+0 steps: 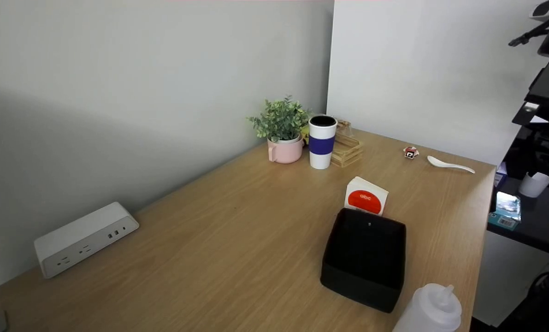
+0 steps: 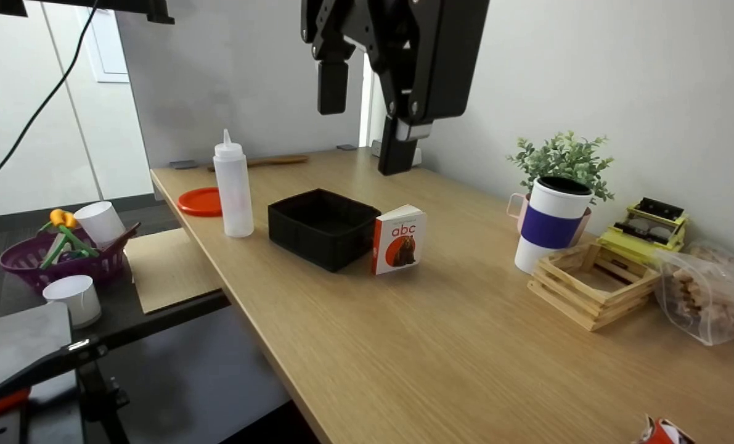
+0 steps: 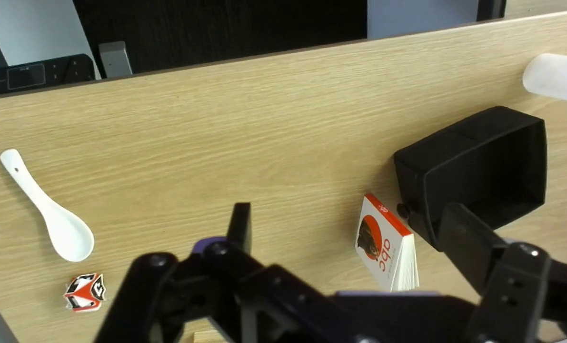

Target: Pick up the book and put it in the box

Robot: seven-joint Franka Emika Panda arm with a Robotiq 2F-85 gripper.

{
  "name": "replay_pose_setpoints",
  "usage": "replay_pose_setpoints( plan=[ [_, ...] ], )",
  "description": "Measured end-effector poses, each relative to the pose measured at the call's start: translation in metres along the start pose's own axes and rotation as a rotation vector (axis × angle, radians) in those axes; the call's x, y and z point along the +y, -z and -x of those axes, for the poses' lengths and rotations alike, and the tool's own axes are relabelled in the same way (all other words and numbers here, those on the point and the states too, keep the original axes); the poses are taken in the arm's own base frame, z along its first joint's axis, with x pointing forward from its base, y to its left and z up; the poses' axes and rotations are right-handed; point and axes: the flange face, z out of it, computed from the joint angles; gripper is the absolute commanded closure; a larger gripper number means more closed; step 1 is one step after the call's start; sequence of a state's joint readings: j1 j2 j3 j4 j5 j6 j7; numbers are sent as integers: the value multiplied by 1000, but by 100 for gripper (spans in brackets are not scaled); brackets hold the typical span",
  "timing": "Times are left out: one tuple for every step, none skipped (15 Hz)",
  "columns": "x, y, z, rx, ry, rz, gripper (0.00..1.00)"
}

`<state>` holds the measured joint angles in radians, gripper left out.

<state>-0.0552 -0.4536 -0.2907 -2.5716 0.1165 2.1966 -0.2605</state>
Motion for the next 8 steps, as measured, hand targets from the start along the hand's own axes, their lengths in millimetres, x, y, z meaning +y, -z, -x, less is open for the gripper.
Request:
replay_pose_setpoints(
  plan=[
    [-2, -2, -2, -9, 10, 3, 0],
    [-5, -5, -5, -17, 19, 6, 0],
    [-7, -8, -6, -25, 28, 9, 0],
    [-9, -10, -9, -33, 36, 12, 0],
    [-11, -13, -10, -40, 44, 14, 0],
    [-14, -15, -13, -48, 52, 17, 0],
    [-16, -18, -15, -55, 59, 20, 0],
    [-18, -20, -17, -62, 67, 23, 0]
  ],
)
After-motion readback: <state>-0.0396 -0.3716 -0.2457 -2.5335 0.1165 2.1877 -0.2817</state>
